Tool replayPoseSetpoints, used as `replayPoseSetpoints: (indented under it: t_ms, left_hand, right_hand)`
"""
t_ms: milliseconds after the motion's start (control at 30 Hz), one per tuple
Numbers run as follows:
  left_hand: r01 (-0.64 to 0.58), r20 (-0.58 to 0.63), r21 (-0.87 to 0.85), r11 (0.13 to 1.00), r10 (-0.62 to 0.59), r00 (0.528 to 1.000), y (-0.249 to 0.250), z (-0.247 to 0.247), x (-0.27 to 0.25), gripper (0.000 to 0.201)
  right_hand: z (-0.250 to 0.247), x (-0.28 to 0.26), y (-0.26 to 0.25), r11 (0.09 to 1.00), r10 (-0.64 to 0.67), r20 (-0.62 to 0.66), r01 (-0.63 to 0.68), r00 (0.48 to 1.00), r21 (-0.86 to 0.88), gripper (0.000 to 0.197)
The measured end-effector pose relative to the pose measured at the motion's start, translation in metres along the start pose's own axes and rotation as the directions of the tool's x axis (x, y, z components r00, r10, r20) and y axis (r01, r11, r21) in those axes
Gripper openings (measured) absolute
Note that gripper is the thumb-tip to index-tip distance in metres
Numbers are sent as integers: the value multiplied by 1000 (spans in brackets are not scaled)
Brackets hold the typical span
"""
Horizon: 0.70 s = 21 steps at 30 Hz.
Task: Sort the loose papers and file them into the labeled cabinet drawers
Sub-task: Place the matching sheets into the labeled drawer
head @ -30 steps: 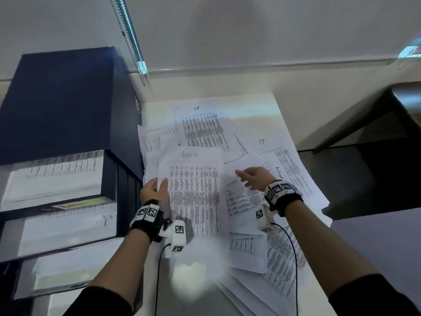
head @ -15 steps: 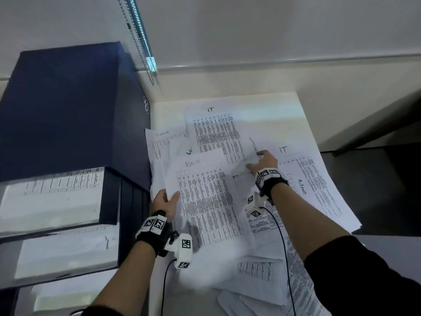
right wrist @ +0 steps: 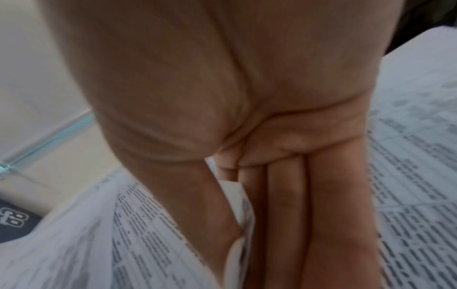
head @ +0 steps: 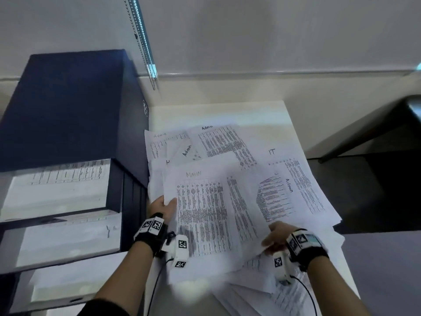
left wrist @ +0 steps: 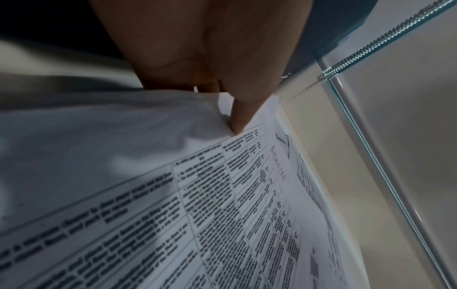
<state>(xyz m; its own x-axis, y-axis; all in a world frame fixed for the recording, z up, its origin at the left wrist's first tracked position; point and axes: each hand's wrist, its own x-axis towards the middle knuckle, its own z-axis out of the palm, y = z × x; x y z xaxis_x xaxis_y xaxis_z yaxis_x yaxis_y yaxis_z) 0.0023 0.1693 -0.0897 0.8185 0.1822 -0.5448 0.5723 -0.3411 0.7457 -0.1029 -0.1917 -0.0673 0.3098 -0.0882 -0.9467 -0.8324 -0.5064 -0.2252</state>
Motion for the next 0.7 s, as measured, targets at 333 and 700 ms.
replayPoseSetpoints:
  t_ms: [333, 700]
  left_hand:
    - [-206, 138, 9, 978, 203, 969, 41, -16, -81, 44]
    - [-576, -54, -296, 762, 589, 807, 160, -123, -167, 43]
  right_hand:
    - [31, -60, -51, 873, -423, -500, 194, 756, -447, 100]
    - [61, -185, -144, 368, -842, -315, 893, 438, 258, 21]
